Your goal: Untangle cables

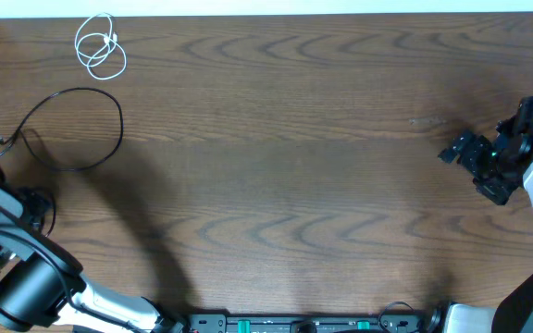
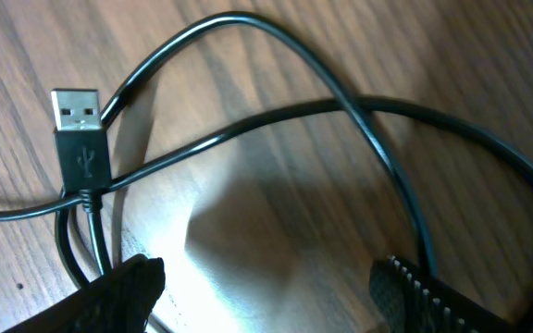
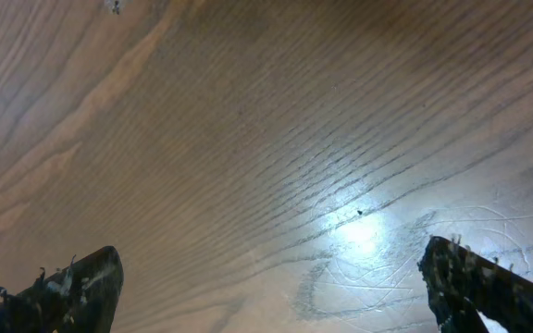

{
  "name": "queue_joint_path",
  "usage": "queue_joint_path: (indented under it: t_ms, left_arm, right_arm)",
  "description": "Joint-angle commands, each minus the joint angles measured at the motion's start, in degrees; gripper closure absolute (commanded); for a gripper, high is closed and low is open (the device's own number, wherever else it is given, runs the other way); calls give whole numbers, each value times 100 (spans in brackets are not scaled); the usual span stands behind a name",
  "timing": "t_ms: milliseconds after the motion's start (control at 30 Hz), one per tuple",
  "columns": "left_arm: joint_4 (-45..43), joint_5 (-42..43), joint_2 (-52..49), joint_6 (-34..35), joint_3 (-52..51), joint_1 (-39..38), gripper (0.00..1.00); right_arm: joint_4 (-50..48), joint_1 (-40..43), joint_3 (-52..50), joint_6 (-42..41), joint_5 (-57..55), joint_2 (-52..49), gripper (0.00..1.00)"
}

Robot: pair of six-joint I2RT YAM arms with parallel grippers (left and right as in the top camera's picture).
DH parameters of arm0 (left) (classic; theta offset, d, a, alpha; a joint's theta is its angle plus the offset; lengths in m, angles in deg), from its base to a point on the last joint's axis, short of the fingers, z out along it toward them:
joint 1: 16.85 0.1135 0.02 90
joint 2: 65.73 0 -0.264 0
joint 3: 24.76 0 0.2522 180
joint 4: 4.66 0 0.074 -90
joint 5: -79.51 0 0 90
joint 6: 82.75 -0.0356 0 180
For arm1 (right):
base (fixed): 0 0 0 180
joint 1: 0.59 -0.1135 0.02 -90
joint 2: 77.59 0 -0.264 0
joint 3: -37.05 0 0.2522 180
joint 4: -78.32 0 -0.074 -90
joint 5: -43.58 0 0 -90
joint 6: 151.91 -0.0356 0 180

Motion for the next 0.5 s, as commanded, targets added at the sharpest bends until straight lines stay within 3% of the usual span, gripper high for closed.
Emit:
queue_joint_path:
  t_ms: [0, 167, 200, 333, 467]
  left_arm:
    - [11, 697, 162, 293, 15, 260, 23]
    - [15, 1832, 131, 175, 11, 348, 30]
    - [15, 1895, 129, 92, -7, 343, 31]
    - [24, 1891, 129, -68, -116, 343, 48]
    - [92, 1893, 127, -479, -223, 343, 49]
  right_arm:
    - [-2, 22, 26, 76, -44, 66, 1]
    - [-2, 22, 26, 76, -46, 66, 1]
    - [-2, 22, 26, 76, -46, 66, 1]
    - [0, 22, 26, 76, -46, 66, 1]
    - [0, 22, 26, 76, -46, 66, 1]
